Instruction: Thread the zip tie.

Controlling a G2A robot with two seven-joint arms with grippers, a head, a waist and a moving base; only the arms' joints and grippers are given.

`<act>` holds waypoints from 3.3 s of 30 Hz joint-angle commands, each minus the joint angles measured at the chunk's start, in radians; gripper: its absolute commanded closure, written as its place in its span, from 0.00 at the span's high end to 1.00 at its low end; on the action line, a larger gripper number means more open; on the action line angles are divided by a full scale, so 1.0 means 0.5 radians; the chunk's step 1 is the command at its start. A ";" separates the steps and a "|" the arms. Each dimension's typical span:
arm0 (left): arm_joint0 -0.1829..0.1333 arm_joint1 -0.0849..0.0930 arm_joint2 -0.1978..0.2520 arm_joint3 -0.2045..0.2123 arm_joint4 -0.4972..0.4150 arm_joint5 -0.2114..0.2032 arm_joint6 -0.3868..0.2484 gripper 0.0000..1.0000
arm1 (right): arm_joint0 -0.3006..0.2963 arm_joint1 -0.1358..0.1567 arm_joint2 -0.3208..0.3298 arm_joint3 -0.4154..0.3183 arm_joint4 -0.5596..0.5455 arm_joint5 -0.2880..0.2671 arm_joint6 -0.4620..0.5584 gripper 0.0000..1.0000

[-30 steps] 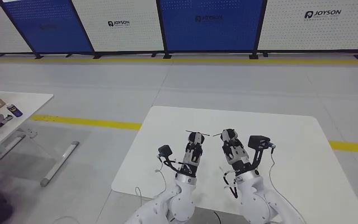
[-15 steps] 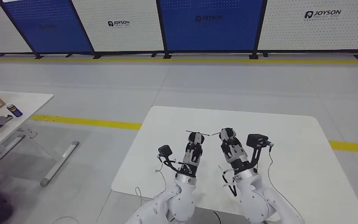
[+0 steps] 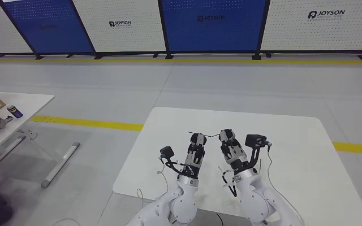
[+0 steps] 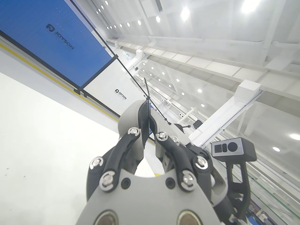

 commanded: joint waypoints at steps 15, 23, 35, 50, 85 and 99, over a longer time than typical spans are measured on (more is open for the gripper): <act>0.000 0.000 0.000 0.000 0.000 0.000 0.000 0.00 | -0.040 -0.054 0.018 0.021 0.026 -0.057 -0.022 0.00; 0.000 0.000 0.000 0.000 0.000 0.000 0.000 0.00 | -0.039 -0.087 0.007 0.086 0.049 -0.099 -0.046 0.00; 0.000 0.000 0.000 0.000 0.000 0.000 0.000 0.00 | -0.128 -0.092 0.114 -0.031 -0.141 -0.029 -0.096 0.00; 0.000 0.000 0.000 0.000 0.000 0.000 0.000 0.00 | -0.137 -0.107 0.130 0.003 -0.152 -0.075 -0.041 0.00; 0.000 0.000 0.000 0.000 0.000 0.000 0.000 0.00 | -0.123 -0.190 0.144 0.090 -0.108 -0.194 -0.006 0.00; 0.000 0.000 0.000 0.000 0.000 0.000 0.000 0.00 | -0.116 -0.234 0.093 0.172 -0.086 -0.201 -0.024 0.00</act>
